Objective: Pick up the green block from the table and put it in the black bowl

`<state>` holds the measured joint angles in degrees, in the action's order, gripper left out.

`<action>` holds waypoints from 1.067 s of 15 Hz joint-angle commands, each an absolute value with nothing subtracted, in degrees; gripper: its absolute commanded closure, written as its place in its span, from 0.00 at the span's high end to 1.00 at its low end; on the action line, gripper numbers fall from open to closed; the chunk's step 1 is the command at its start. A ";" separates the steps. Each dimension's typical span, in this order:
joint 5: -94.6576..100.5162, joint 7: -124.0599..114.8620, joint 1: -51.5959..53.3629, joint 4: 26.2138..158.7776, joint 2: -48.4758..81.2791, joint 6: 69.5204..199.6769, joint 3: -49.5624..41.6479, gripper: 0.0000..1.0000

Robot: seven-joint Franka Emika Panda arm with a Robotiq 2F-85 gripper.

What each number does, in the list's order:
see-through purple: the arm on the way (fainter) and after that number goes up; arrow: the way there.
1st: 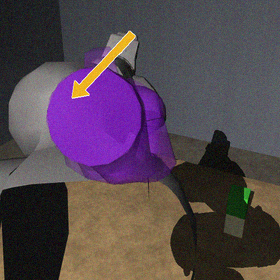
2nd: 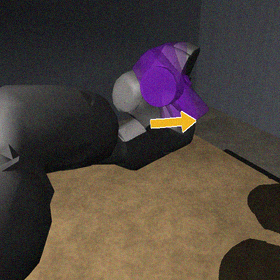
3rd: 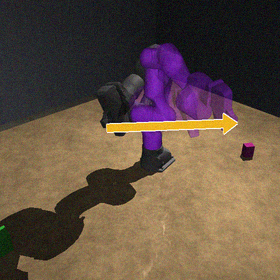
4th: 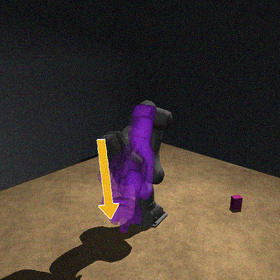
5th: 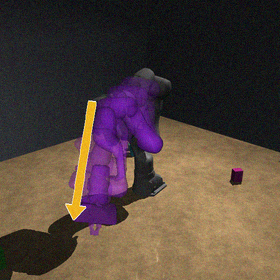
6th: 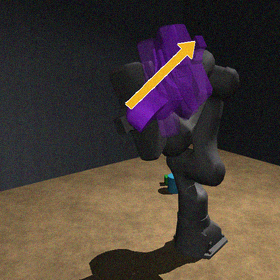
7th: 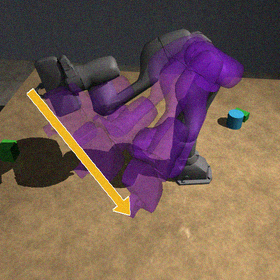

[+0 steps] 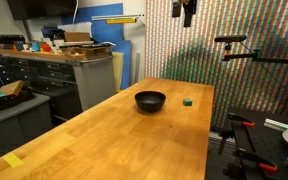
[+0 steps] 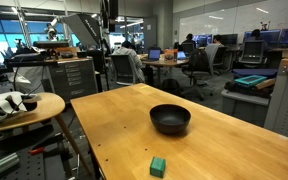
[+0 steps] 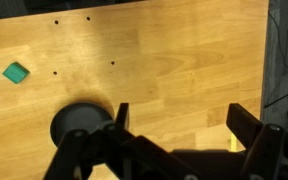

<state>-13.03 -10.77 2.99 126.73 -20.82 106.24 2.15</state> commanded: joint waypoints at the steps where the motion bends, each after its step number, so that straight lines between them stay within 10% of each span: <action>1: -12.78 -8.92 2.59 127.22 -21.65 106.62 2.30 1.00; 16: -7.51 0.15 2.07 133.07 -22.07 115.71 1.23 1.00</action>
<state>-9.94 -5.04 2.62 130.24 -20.57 112.13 1.96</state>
